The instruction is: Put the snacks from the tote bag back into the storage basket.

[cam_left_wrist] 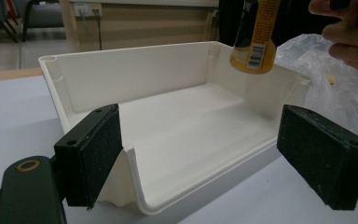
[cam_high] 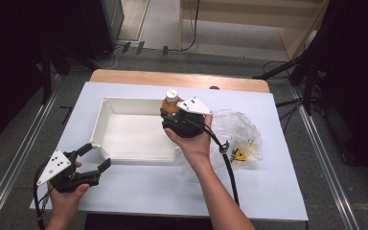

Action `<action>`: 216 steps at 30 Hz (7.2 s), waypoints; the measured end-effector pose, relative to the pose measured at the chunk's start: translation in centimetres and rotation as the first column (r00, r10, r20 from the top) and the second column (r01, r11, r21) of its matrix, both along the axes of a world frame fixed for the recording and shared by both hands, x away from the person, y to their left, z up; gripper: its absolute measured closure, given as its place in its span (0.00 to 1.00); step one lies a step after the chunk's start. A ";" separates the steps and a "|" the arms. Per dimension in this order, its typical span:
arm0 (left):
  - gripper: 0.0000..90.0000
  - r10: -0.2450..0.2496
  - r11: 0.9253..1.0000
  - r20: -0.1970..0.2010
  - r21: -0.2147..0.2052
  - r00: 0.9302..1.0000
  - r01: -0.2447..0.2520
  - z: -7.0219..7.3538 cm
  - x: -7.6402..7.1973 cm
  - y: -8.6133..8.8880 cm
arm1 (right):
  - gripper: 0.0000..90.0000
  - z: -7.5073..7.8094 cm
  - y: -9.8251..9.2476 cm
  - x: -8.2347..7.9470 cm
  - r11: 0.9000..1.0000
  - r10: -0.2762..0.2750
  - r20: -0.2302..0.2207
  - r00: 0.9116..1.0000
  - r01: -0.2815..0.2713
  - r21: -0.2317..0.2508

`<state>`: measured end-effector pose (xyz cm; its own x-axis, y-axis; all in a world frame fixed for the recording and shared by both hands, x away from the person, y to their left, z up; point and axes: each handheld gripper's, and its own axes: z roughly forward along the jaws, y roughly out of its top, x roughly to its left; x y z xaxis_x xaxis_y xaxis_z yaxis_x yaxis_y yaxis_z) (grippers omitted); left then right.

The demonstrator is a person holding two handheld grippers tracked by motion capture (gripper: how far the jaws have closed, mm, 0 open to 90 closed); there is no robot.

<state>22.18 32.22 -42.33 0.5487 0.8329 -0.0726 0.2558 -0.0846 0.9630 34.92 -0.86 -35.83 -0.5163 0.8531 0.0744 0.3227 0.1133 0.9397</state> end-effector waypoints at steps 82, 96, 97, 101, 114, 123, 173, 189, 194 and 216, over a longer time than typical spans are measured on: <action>0.15 -0.005 1.000 -0.010 0.004 1.000 0.005 -0.1 0.1 0.0 | 0.33 -5.1 -0.3 0.3 0.998 0.001 -0.091 0.996 -0.007 -0.060; 0.15 -0.009 1.000 -0.006 0.007 1.000 0.009 -0.1 0.1 -0.1 | 0.30 -3.7 -1.3 -0.2 0.999 0.046 -0.042 0.998 -0.045 0.012; 0.15 -0.010 1.000 -0.005 0.006 1.000 0.010 -0.1 0.1 -0.1 | 0.30 -3.6 -1.4 -0.3 0.999 0.046 -0.042 0.998 -0.046 0.014; 0.15 -0.006 1.000 -0.002 0.002 1.000 0.006 -0.1 0.1 -0.2 | 0.27 -3.3 -1.7 -0.5 0.999 0.042 -0.027 0.999 -0.042 0.024; 0.14 -0.012 1.000 -0.004 0.011 1.000 0.012 -0.3 0.3 -0.4 | 0.25 -2.4 -3.3 -1.1 0.999 0.035 -0.008 0.999 -0.035 0.041; 0.12 -0.016 1.000 -0.004 0.015 1.000 0.016 -0.3 0.3 -0.5 | 0.24 -2.2 -4.5 -1.6 0.999 0.034 0.002 0.999 -0.034 0.042; 0.11 0.007 1.000 -0.005 0.026 1.000 -0.007 -0.5 0.5 -0.5 | 0.27 -3.6 -14.0 -4.5 0.994 -0.096 0.024 0.995 0.095 0.055; 0.11 0.011 1.000 0.000 0.026 1.000 -0.011 -0.4 0.4 -0.5 | 0.27 -4.8 -17.0 -6.1 0.990 -0.141 0.014 0.990 0.140 0.033; 0.11 0.013 1.000 0.001 0.027 1.000 -0.013 -0.4 0.4 -0.5 | 0.27 -5.1 -18.1 -6.8 0.987 -0.156 0.014 0.988 0.156 0.032; 0.11 0.016 1.000 0.008 0.017 1.000 -0.016 -0.2 0.7 -0.3 | 0.27 -6.3 -21.4 -9.4 0.989 -0.143 0.023 0.989 0.142 0.042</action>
